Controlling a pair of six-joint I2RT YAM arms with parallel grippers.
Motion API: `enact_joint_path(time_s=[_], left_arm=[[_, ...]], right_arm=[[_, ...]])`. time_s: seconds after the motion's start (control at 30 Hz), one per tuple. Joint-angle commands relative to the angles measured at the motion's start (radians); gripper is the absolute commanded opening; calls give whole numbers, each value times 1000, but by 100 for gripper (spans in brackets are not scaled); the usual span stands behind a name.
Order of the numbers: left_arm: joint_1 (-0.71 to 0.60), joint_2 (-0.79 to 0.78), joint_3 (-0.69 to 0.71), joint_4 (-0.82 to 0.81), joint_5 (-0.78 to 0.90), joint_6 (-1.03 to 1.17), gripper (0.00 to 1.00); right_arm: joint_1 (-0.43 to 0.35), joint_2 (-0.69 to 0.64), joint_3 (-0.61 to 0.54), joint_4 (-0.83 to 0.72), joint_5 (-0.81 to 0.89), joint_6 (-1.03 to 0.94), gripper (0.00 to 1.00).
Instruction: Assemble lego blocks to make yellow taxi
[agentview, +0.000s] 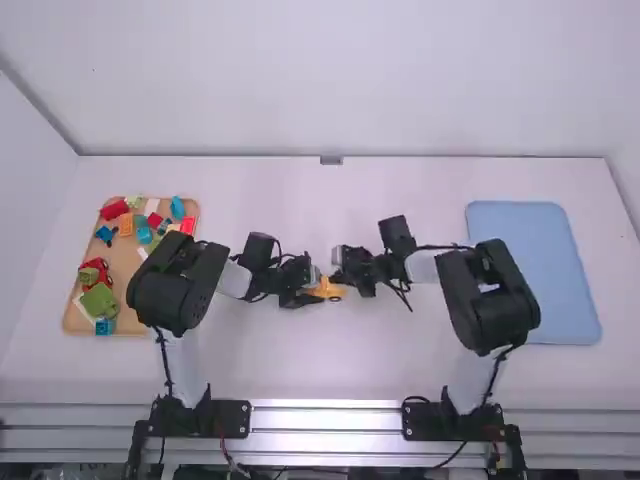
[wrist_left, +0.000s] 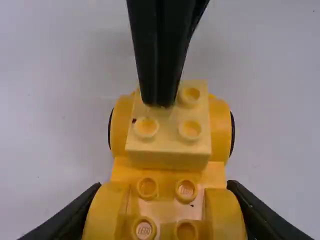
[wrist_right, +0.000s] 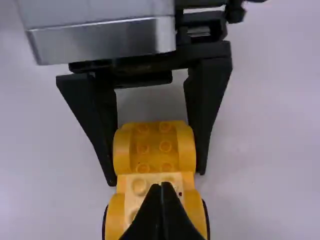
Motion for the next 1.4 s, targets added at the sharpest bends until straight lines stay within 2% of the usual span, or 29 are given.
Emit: enact_joint_path(time_s=[0.0,0.17,0.33,0.63,0.7,0.73,0.77,0.8,0.83,0.87,0.93,1.0,1.03,1.1,1.17,1.3,1.37], left_arm=[[-4,10,-17,-9,-38,16,41],[-4,10,-17,-11,-38,16,39],[-4,10,-17,-10,-38,16,38],[-4,10,-17,-6,-38,16,38],[-4,10,-17,0,-38,16,38],[-4,10,-17,3,-38,16,38],[-4,10,-17,6,-38,16,38],[-4,10,-17,10,-38,16,39],[-4,10,-17,13,-38,16,39],[-4,10,-16,15,-38,16,39],[-4,10,-8,4,-40,16,40],[-1,10,12,-30,-42,17,49],[2,10,21,-43,-41,17,56],[2,10,43,-71,-41,17,83],[0,10,61,-87,-37,16,98],[19,-6,116,-183,-37,16,99],[38,-53,150,-309,-38,17,99]], right_arm=[[34,-3,6,-21,124,30,0],[69,-3,6,-70,246,51,0],[73,-3,-13,-132,288,40,0],[13,-6,-109,72,158,64,0],[5,-36,-108,141,63,76,9],[-2,-68,-106,177,11,95,28],[-8,-89,-103,191,-13,106,38],[-18,-124,-96,206,-36,133,54],[-34,-167,-83,218,-40,186,85],[-50,-209,-72,219,-32,239,99],[-68,-257,-65,214,-1,301,99],[-84,-323,-65,177,58,355,99],[-87,-341,-65,156,74,353,99],[-87,-377,-65,104,109,330,99],[-83,-391,-65,80,119,308,99],[-60,-394,-64,87,163,310,99],[-45,-394,-64,101,194,331,98]])
